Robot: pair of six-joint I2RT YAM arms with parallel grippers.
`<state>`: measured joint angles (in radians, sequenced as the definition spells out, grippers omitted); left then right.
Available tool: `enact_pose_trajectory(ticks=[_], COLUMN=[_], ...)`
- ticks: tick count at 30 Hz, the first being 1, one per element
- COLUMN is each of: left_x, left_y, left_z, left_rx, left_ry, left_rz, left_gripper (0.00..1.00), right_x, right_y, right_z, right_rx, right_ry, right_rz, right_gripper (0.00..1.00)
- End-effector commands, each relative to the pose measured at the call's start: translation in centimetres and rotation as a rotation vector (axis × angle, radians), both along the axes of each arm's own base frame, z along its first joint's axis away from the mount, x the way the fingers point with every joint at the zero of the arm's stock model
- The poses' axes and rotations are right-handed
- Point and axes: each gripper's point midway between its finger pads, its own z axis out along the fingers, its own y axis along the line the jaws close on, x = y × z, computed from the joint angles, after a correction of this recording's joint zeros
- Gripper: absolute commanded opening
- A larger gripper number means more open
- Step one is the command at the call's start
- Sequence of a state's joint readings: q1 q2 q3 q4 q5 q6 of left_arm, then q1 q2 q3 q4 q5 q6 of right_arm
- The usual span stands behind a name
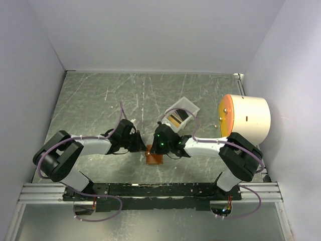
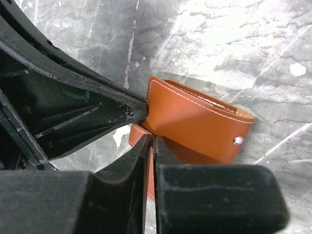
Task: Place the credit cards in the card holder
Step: Close the card holder at the center of the board.
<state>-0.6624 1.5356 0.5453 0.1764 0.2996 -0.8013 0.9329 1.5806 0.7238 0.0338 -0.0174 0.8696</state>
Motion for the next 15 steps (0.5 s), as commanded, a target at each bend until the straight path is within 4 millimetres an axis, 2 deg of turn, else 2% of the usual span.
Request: enact_pose_trajectory(ticks=[1,10,15], left_x=[-0.8,-1.0,-0.7], left_y=[0.7,0.7,0.7], left_z=[-1.0,-0.8,0.0], left_rx=[0.018,0.013,0.017], left_ry=[0.03,0.03,0.018], left_rz=[-0.003,-0.003,0.001], left_gripper=[0.17,0.17,0.19], right_x=[-0.7,-0.4,-0.4], right_y=[-1.1,-0.7,-0.9], right_z=[-1.4,0.0,0.1], right_rx=[-0.065,-0.012,-0.013], right_ry=[0.007,-0.031,-0.033], right_rz=[0.006,0.004,-0.005], right_gripper=[0.02,0.0,0.0])
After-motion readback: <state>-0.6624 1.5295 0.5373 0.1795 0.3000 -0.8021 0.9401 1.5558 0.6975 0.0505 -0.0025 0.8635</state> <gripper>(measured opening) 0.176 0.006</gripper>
